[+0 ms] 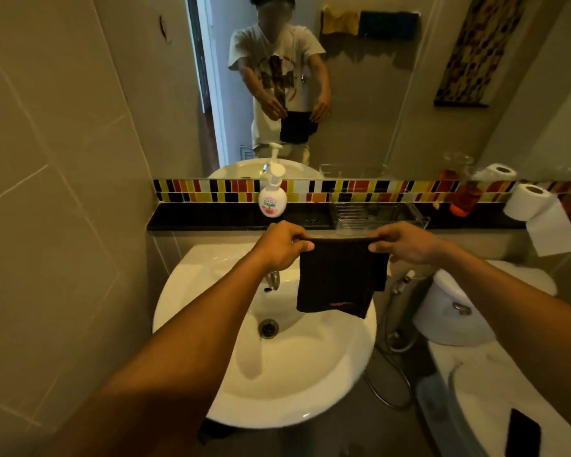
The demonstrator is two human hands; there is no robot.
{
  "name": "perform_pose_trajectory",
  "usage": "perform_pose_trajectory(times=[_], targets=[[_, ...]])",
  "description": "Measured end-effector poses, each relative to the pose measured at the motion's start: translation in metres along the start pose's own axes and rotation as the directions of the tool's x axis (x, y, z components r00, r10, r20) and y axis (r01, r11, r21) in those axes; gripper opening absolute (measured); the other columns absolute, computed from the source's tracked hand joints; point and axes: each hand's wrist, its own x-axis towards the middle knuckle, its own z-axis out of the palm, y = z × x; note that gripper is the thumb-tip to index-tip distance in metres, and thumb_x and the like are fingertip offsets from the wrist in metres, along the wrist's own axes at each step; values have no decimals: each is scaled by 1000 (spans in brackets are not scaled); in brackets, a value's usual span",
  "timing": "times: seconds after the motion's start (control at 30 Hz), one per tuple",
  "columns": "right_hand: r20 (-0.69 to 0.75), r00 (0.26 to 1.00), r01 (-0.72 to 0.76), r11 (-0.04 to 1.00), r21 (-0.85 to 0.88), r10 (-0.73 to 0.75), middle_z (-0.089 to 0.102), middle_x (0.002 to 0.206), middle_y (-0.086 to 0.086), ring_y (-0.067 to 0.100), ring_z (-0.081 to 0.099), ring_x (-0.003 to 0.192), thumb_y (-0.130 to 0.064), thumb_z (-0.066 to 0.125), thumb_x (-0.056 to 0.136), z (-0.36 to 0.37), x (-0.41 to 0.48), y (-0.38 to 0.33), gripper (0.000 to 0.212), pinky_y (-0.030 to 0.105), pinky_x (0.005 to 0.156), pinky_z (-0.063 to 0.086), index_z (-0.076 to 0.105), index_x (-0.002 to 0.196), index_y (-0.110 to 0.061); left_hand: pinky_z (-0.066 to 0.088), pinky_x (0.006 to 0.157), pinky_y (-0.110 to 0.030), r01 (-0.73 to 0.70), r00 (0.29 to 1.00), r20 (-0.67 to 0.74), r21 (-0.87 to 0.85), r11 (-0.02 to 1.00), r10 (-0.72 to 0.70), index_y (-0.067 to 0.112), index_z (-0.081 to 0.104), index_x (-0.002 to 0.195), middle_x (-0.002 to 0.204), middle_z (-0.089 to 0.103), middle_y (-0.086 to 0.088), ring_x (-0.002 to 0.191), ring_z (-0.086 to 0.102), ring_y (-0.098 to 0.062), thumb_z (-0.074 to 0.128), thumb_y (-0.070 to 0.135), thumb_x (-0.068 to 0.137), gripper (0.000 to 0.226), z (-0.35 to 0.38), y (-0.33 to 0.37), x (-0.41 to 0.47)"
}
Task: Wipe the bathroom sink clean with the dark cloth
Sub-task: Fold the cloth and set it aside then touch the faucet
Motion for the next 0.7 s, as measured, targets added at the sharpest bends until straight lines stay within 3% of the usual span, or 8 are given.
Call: perform_pose_trajectory(times=[0.13,0.3,0.4,0.5,0.6,0.7], targets=[[20,999,-39,998,40,38,64,107,5,20,60,103,-24,57,92,-36,26,42,16,32,80,51,64,106,-19,50,75,-25,9,998,66,-14,1000,-9,10,67,110,94,67,-6,84,62,-15,62,20,91,22,18,15,55],[165,982,-87,996,-27,90,63,104,8,23,60,101,-28,57,91,-83,75,86,19,35,84,50,65,102,-15,53,78,-29,85,977,195,12,996,-85,8,68,107,88,66,-3,80,63,-16,63,19,91,20,36,27,128],[283,949,-130,990,-50,139,56,90,12,24,55,89,-27,57,92,-117,107,100,24,34,82,51,61,95,-4,52,70,-24,137,960,251,-27,990,-126,12,68,99,76,64,-1,68,60,-11,63,18,90,12,38,38,169],[389,908,-152,987,-49,159,51,80,3,17,50,78,-27,57,92,-152,141,112,21,28,73,47,58,92,-6,54,73,-27,172,949,275,-40,984,-155,14,68,98,77,66,-3,69,61,-12,64,20,90,11,36,45,210],[322,940,-103,993,-57,116,58,87,1,18,54,82,-29,57,91,-177,176,121,31,31,76,45,60,100,0,56,80,-34,198,962,212,-103,975,-173,7,66,102,84,66,-10,76,64,-19,63,17,90,16,37,49,244],[147,989,-1,998,-56,9,63,94,10,23,58,85,-29,56,92,-196,214,127,20,34,76,47,65,98,-12,56,82,-39,170,985,61,-175,970,-162,9,65,99,84,67,-12,80,66,-24,62,15,90,11,40,52,280]])
